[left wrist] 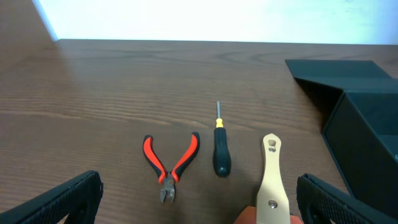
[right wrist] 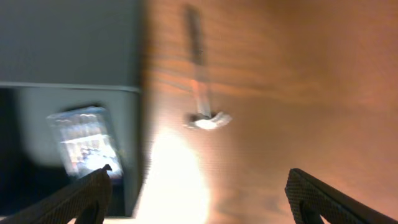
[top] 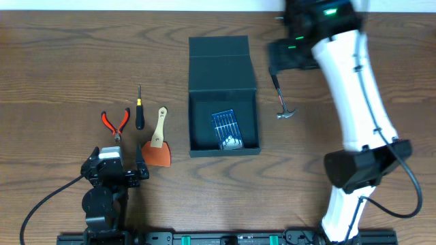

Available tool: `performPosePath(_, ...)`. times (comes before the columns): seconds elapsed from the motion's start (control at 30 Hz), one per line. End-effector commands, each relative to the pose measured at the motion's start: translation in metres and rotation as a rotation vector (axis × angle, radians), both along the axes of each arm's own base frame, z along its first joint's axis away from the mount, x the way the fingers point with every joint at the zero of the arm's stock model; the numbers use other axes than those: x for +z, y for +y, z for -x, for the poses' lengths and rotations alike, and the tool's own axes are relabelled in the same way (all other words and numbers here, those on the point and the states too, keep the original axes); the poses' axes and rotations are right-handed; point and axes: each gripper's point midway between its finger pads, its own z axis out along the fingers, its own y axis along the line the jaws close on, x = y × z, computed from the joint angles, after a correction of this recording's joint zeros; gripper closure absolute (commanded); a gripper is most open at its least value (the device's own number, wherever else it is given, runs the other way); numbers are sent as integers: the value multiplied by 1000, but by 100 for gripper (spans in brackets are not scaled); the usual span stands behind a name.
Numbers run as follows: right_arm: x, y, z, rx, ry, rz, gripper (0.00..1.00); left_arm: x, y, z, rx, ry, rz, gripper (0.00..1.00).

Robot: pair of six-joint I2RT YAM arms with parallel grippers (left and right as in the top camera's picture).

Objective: Pack container
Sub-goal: 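Release the case and move the right gripper toward the hammer, then lower the right gripper onto the claw hammer head and grasp it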

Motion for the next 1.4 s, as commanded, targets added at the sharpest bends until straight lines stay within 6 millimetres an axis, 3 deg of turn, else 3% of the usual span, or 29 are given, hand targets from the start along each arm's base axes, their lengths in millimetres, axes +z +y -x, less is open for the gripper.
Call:
performPosePath(0.0, -16, -35, 7, -12, 84, 42, 8, -12, -2, 0, -12, 24, 6, 2)
performPosePath(0.17, -59, -56, 21, -1, 221, 35, 7, -12, -2, 0, -12, 24, 5, 2)
performPosePath(0.47, -158, -53, 53, 126, 400, 50, 2, -12, -2, 0, -12, 24, 5, 2)
performPosePath(0.63, -195, -42, 73, 193, 447, -20, 1, -12, -2, 0, -12, 24, 5, 2)
performPosePath(0.9, -210, -14, 67, 284, 392, -152, 1, -12, -2, 0, -12, 24, 5, 2)
performPosePath(1.37, -213, -12, 33, 318, 252, -112, 1, -12, -2, 0, -12, 24, 6, 2)
